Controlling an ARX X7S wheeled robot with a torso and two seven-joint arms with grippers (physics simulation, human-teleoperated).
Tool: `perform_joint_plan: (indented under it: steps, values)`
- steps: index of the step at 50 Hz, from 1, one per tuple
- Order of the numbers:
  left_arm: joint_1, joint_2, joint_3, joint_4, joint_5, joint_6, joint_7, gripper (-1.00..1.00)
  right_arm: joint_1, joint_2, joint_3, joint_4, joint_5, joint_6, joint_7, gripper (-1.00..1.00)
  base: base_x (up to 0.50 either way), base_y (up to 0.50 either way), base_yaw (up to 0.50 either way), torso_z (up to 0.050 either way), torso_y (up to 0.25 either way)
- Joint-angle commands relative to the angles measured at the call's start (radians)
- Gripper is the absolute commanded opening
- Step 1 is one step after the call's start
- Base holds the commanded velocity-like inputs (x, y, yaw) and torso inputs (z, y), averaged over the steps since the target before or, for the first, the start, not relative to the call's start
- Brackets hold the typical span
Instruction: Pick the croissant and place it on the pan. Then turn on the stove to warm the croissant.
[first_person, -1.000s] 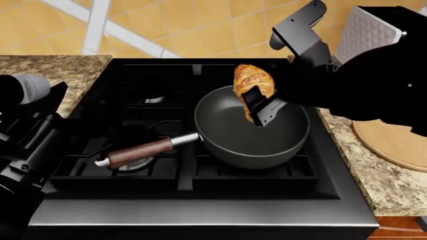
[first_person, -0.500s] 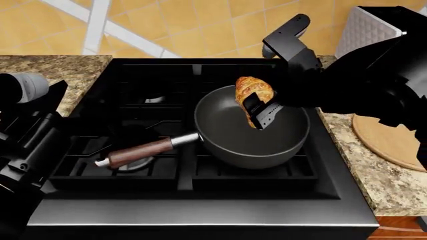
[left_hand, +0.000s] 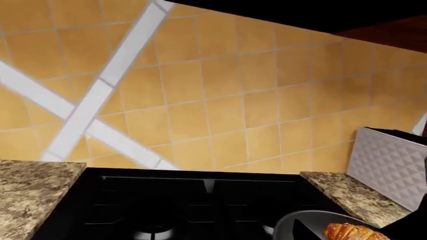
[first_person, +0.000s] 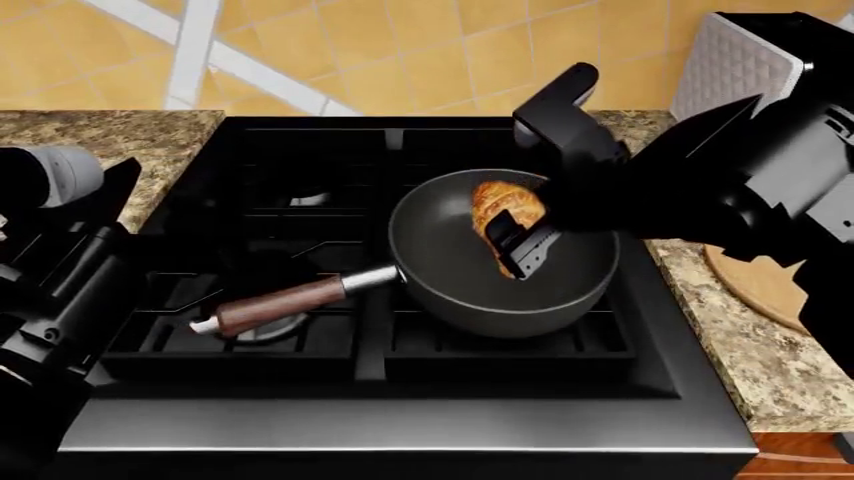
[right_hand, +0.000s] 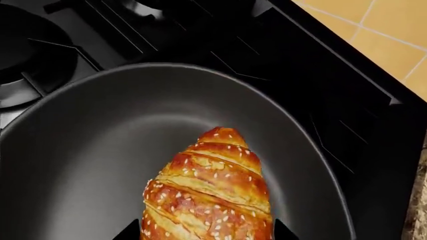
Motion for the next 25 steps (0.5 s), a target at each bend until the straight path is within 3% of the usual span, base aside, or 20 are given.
perform_joint_plan:
  steps: [1,25]
  values:
    - [-0.004,-0.005,0.002,0.008,-0.005,0.005,0.004,1.00,-0.005,-0.018,-0.026,0.024,-0.041,-0.013,-0.040,-1.00,0.00,0.00,0.00,0.000,0.000]
    - [-0.006,-0.004,0.021,0.008,0.004,0.008,-0.003,1.00,-0.023,-0.042,-0.061,0.075,-0.071,-0.034,-0.084,-1.00,0.00,0.00,0.00,0.000,0.000]
